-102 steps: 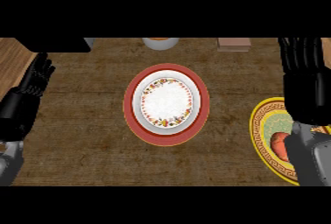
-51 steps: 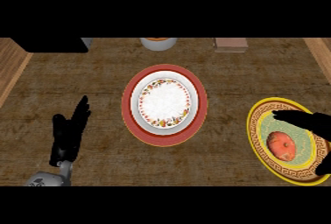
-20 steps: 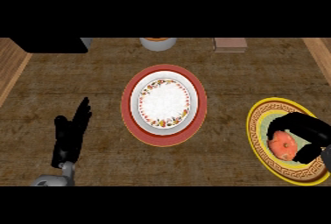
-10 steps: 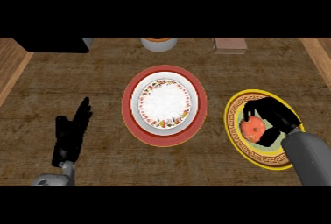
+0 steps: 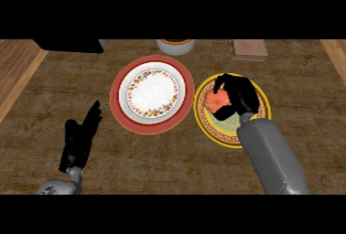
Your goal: Pick the squash from the plate and place it in the plate
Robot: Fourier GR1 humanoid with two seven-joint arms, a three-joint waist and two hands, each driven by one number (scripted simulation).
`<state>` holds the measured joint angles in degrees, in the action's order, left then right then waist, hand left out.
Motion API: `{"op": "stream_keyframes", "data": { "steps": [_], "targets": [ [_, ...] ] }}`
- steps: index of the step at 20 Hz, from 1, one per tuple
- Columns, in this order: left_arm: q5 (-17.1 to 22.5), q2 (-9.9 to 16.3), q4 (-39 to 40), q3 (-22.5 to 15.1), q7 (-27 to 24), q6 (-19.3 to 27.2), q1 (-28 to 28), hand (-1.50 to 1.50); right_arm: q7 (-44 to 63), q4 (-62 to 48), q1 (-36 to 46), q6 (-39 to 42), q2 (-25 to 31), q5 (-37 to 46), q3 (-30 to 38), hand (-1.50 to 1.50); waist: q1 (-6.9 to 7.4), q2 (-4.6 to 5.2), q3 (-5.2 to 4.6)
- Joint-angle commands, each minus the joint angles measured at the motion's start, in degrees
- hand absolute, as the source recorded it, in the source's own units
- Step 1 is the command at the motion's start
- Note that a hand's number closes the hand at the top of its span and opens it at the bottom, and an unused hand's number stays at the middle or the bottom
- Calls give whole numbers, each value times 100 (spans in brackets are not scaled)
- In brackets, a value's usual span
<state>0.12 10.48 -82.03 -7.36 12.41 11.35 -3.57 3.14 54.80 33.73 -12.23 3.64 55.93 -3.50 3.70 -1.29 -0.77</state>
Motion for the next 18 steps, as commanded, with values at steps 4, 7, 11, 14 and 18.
{"op": "stream_keyframes", "data": {
  "steps": [4, 7, 11, 14, 18],
  "targets": [
    [-43, -105, 39, -116, 40, -1, -103, 0, 2831, 278, 1040, -1329, -355, 910, -397, 150, 170, 23, 26],
    [-94, -39, -19, -80, 195, 21, -337, 0, 4177, 180, 1357, -1451, -360, 1251, -759, 150, 178, 48, 42],
    [-92, -52, 50, -113, 101, -38, -266, 0, 6049, 53, 2052, -1221, -363, 1588, -1359, 150, 185, 78, 46],
    [-168, -217, 112, -153, 252, 130, -446, 0, 7151, -156, 2231, -1234, -363, 1566, -2039, 150, 192, 133, 59],
    [-70, 26, 151, 64, 103, -41, -437, 0, 7704, -408, 2368, -1186, -362, 1278, -2390, 150, 128, 166, 67]
  ]
}}
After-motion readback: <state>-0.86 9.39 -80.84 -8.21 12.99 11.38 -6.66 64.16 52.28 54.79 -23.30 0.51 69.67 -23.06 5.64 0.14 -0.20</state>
